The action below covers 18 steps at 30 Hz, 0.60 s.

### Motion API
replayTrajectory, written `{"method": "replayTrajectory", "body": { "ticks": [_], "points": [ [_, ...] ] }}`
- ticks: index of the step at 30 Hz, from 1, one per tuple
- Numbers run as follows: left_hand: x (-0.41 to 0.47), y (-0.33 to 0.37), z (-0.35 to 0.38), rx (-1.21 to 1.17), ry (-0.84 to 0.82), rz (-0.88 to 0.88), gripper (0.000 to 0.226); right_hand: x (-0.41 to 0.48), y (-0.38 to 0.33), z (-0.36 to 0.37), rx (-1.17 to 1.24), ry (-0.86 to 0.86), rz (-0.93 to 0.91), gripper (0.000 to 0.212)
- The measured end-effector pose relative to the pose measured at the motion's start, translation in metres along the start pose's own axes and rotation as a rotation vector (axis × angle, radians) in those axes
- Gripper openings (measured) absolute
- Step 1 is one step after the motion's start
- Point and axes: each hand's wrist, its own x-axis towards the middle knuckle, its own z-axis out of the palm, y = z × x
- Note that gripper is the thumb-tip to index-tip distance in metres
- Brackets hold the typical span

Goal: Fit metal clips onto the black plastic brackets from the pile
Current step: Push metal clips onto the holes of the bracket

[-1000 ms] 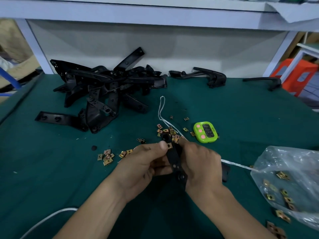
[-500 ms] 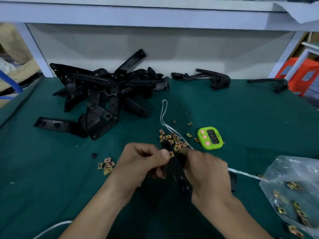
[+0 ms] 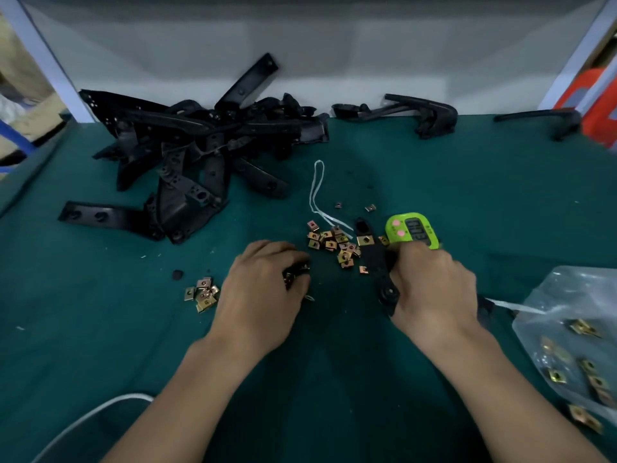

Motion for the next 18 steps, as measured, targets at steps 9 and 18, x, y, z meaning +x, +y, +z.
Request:
{"method": "replayTrajectory", "body": {
  "ticks": [9,18],
  "points": [
    [-0.008,0.014,-0.008,-0.024,0.237,-0.019,0.018,-0.001,0.002,-0.001,0.042,0.007,0.036,0.021],
    [-0.013,0.036,-0.006,-0.974,-0.024,-0.353,0.016,-0.002,-0.005,-0.001,0.020,0.037,0.002,0.017]
  ]
}}
